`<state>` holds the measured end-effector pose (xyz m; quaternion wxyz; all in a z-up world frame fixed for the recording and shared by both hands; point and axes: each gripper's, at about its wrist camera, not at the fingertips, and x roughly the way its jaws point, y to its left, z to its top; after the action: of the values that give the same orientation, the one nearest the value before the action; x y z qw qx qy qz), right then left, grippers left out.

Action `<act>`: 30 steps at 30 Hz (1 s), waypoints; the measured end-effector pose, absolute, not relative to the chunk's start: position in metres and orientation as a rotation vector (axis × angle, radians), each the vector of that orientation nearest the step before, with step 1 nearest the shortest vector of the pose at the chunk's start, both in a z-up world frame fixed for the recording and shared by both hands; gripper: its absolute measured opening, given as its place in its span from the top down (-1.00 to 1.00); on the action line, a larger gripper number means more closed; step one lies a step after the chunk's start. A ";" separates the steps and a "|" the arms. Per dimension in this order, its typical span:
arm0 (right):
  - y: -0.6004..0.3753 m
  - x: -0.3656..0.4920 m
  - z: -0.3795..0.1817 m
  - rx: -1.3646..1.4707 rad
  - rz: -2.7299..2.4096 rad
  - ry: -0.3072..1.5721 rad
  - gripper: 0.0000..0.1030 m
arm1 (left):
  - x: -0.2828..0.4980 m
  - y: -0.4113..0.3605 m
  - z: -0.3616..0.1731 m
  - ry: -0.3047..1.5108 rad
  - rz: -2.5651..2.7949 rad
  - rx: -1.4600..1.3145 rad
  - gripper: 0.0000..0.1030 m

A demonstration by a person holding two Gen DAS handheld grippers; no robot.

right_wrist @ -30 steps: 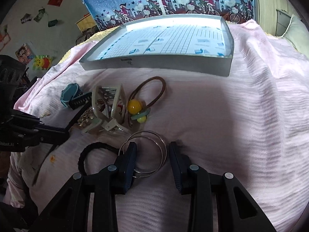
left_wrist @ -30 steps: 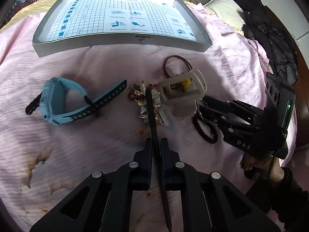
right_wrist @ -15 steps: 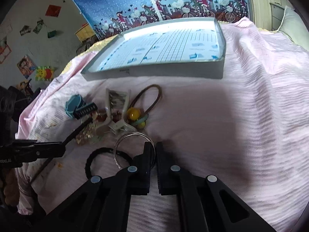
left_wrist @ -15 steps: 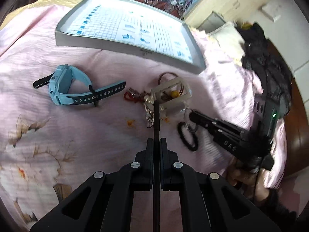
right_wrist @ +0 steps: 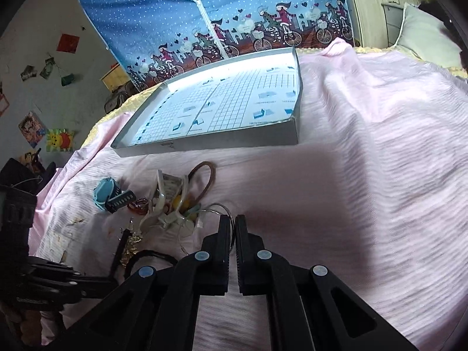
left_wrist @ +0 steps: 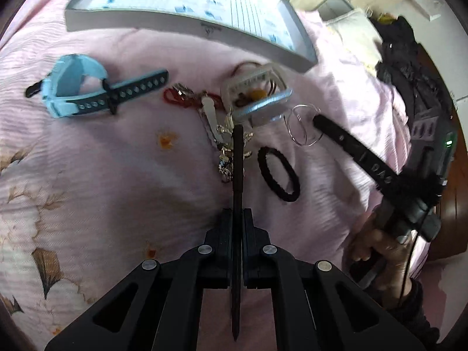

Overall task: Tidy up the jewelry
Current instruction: 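Close the left tool on the silver charm while the right tool nears the hoop earrings, then grasp the silver hoop earrings with the right tool while the left tool holds the charm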

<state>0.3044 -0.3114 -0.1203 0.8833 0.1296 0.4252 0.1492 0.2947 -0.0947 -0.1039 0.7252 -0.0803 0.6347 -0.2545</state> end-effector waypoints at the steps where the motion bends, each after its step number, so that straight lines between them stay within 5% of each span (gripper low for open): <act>1: -0.311 0.305 -0.121 0.270 0.312 0.885 0.91 | 0.297 -0.096 -0.106 1.415 -0.556 -0.172 0.94; 10: -0.320 0.301 -0.111 0.315 0.316 0.835 0.92 | 0.274 -0.084 -0.087 1.266 -0.595 -0.221 0.94; 25: -0.320 0.306 -0.119 0.372 0.375 0.911 0.85 | 0.265 -0.097 -0.093 1.316 -0.555 -0.157 0.94; 27: -0.313 0.307 -0.122 0.350 0.388 0.936 0.45 | 0.266 -0.097 -0.095 1.328 -0.560 -0.159 0.94; 30: -0.305 0.307 -0.127 0.309 0.380 0.962 0.19 | 0.269 -0.096 -0.098 1.345 -0.561 -0.183 0.94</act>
<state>0.3073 -0.3048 -0.1273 0.8580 0.1471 0.4578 0.1808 0.2693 -0.0958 -0.0976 0.7422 -0.0836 0.6137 -0.2562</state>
